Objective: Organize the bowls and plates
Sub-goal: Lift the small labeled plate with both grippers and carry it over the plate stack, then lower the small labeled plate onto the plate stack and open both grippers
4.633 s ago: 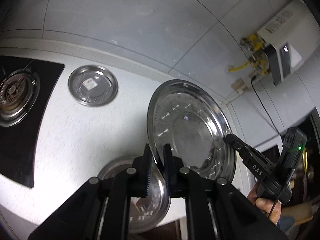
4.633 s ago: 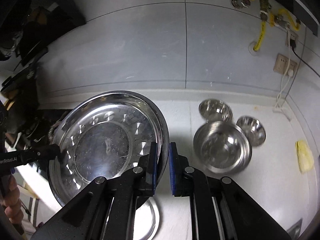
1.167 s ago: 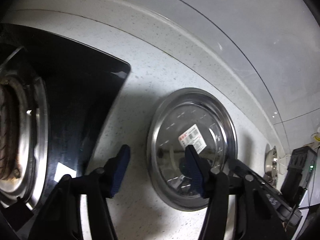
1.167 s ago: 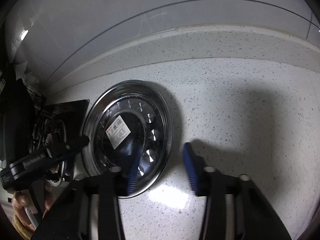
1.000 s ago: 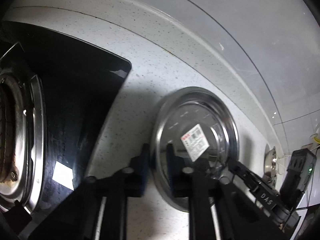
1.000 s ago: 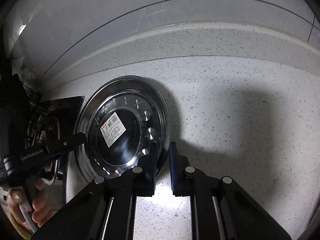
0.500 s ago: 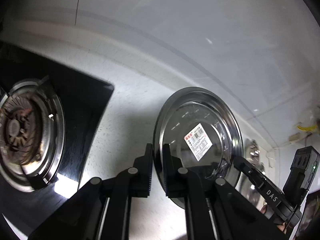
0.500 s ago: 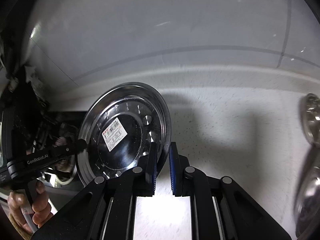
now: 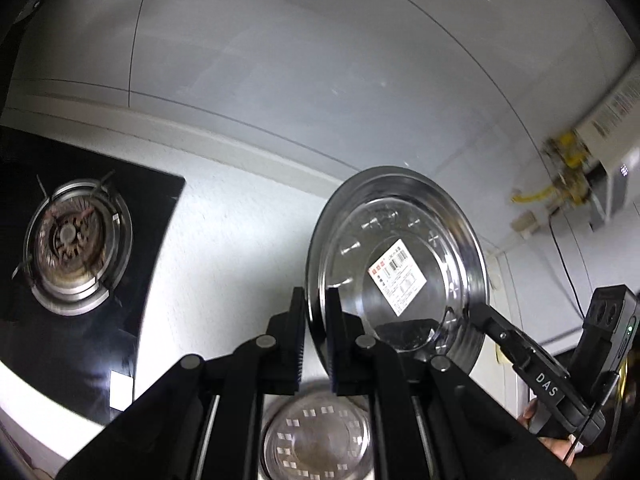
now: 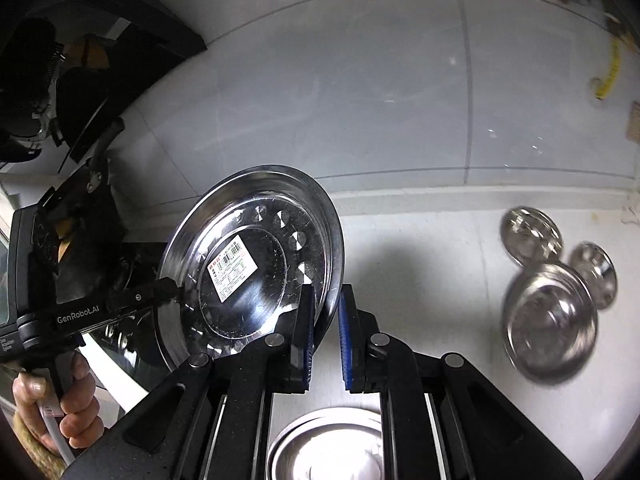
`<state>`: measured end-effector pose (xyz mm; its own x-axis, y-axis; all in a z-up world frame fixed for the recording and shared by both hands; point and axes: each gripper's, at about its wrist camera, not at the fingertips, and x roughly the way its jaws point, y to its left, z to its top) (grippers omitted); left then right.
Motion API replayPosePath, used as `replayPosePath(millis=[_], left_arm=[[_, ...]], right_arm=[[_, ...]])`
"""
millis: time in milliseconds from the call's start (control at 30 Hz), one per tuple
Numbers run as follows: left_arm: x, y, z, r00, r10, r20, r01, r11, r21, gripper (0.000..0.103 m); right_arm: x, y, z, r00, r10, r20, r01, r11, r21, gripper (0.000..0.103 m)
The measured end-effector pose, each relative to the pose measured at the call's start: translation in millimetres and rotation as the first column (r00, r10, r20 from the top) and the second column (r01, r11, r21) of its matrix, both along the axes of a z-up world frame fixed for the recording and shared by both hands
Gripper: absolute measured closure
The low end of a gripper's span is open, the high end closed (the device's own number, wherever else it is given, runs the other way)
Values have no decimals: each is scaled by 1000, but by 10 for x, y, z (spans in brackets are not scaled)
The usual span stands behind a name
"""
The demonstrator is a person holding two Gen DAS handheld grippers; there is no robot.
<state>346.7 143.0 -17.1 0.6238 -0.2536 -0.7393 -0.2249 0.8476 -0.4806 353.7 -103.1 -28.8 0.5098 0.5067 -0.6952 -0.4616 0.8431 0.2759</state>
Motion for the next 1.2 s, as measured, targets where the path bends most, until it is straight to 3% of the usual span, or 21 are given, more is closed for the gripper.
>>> replayPosePath(millis=[267,500,667,933,1200], left_arm=[[-726,-430,-13,994,-109,3,109,994,-2,95],[-1138,-738,-457,985,-165,-48,162,986,-48,94],[-1245,-906,-856,978,-175,-110,171,984,-45,94],[-1213,-1061,-1552,968,-148,-202,147,989,-22,94],[-1132,-1111,-1856,960,-130,-247,137,991,10,94]], right_arm=[[-613,-521,-58,1000,-27,12,27,1000,1,93],[-1039,-866,-392,998,-45,-33,44,999,-10,93],[-1142,-996,-662,996,-50,-73,47,998,-37,92],[-988,-1105,-1433,975,-59,-213,47,997,-62,93],[-888,-1108,-1838,957,-50,-285,22,995,-100,92]])
